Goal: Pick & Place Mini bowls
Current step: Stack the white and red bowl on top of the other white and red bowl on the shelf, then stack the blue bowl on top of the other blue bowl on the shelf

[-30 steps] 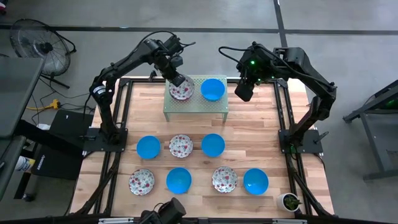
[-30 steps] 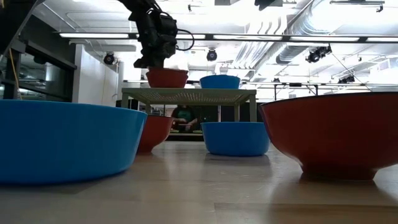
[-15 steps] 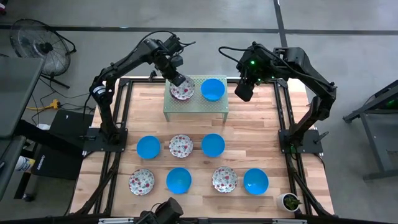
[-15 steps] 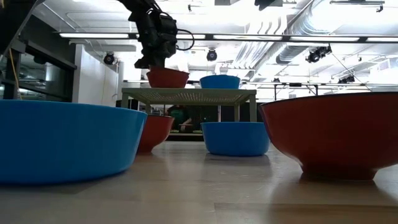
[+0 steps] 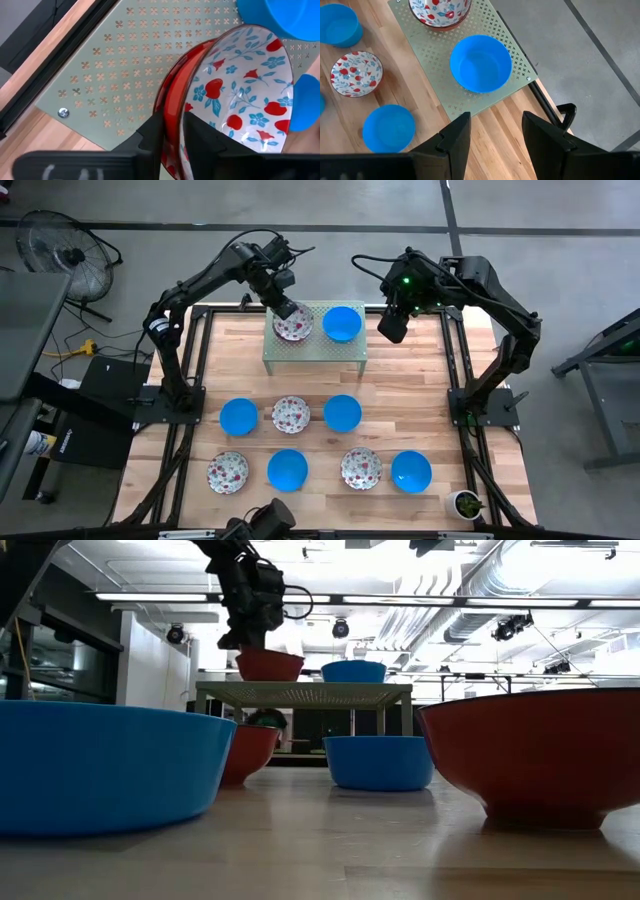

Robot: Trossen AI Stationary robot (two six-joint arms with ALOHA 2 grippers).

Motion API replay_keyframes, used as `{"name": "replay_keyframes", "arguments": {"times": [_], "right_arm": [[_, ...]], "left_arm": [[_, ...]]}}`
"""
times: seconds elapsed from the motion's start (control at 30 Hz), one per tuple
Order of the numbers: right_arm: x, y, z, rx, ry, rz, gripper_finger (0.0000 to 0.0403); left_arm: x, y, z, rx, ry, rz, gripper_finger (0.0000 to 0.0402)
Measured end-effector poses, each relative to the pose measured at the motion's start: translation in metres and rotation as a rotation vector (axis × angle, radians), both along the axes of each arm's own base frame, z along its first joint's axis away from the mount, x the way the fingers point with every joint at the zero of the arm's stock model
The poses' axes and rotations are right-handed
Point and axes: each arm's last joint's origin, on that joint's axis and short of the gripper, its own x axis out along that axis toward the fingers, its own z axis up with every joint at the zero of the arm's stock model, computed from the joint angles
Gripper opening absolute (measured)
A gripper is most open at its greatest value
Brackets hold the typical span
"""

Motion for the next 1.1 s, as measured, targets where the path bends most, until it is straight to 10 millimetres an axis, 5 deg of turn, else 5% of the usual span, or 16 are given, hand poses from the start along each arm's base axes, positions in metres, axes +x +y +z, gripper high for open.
{"name": "replay_keyframes", "arguments": {"times": [0.4, 1.1], "right_arm": [[0.000, 0.000, 0.000, 0.000, 0.000, 0.000, 0.0165], [0.000, 0.000, 0.000, -0.004, 0.003, 0.005, 0.0165]], "left_arm": [[0.000, -0.001, 0.001, -0.014, -0.015, -0.009, 0.0189], [-0.001, -0.011, 0.054, 0.285, -0.011, -0.150, 0.0195]]}}
